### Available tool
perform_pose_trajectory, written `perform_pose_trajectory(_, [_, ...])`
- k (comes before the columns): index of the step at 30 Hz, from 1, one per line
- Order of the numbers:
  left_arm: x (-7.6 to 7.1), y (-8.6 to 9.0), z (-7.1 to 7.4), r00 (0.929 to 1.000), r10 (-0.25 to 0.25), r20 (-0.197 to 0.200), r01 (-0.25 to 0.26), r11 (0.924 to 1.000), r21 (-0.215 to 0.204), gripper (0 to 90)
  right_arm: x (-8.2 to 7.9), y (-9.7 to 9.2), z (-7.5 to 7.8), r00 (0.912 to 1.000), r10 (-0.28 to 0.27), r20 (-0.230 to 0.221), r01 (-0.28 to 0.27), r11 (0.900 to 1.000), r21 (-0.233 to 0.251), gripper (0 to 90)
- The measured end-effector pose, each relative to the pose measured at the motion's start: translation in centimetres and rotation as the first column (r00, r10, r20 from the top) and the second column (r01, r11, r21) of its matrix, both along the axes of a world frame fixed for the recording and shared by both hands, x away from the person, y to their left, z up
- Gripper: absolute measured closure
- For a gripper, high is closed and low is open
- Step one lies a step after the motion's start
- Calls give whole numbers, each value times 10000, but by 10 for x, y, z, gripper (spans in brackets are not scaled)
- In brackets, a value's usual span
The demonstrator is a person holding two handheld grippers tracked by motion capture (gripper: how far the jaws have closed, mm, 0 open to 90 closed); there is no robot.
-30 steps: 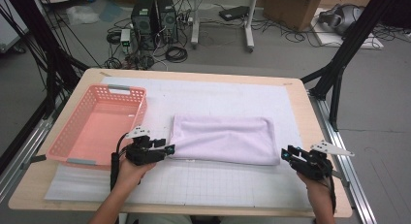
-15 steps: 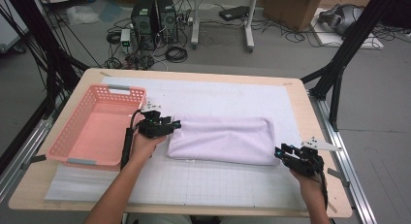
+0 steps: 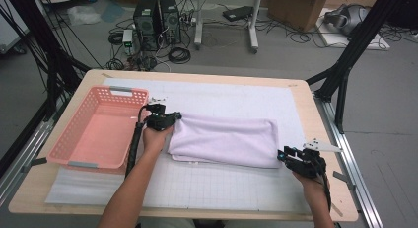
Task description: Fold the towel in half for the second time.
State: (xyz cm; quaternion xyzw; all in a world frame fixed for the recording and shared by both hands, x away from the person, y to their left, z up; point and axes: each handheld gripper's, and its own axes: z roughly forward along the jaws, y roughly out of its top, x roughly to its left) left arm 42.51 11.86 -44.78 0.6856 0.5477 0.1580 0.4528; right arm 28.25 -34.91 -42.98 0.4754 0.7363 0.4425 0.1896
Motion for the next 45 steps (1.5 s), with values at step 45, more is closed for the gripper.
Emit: perform_pose_trajectory(45, [3, -7, 1, 9953, 17, 972, 19, 9993, -373, 813, 142, 62, -1, 9914, -618, 1158, 823, 9798, -1820, 832])
